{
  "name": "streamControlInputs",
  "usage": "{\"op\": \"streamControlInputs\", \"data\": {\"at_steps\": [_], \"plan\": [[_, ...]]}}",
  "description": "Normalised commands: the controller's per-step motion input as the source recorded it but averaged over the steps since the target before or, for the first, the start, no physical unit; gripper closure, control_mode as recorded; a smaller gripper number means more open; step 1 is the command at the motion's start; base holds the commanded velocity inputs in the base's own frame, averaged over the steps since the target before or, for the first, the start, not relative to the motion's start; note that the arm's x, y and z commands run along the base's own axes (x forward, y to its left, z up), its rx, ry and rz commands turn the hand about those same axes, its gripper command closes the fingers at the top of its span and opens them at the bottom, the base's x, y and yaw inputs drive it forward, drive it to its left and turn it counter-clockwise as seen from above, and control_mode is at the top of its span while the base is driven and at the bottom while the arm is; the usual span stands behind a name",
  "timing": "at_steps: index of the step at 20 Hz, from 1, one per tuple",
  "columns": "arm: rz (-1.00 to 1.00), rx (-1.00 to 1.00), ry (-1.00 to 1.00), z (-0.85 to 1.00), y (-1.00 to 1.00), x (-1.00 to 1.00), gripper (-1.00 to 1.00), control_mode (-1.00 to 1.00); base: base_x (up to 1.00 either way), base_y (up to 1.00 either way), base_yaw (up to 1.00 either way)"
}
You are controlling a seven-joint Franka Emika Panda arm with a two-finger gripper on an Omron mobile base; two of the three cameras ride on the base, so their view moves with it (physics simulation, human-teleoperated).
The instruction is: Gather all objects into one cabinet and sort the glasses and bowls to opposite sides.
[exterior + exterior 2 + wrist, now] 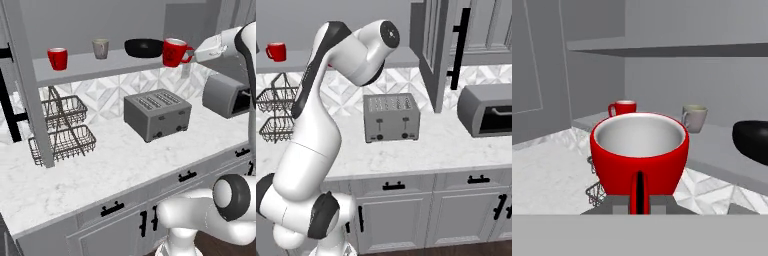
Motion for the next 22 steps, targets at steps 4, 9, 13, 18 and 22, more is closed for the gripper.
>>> {"op": "streamControlInputs", "data": {"at_steps": [4,9,13,18,22], "plan": [[0.00,0.00,0.00,0.00,0.00,0.00,1.00,1.00,1.00,0.06,0.07],[0.00,0.00,0.00,0.00,0.00,0.00,1.00,1.00,1.00,0.17,0.02],[0.00,0.00,0.00,0.00,0.00,0.00,1.00,1.00,0.86,0.68,-0.09],[0.00,0.00,0.00,0.00,0.00,0.00,1.00,1.00,0.04,0.07,-0.02],[0.00,0.00,0.00,0.00,0.00,0.00,1.00,1.00,0.00,0.00,0.00]]}}
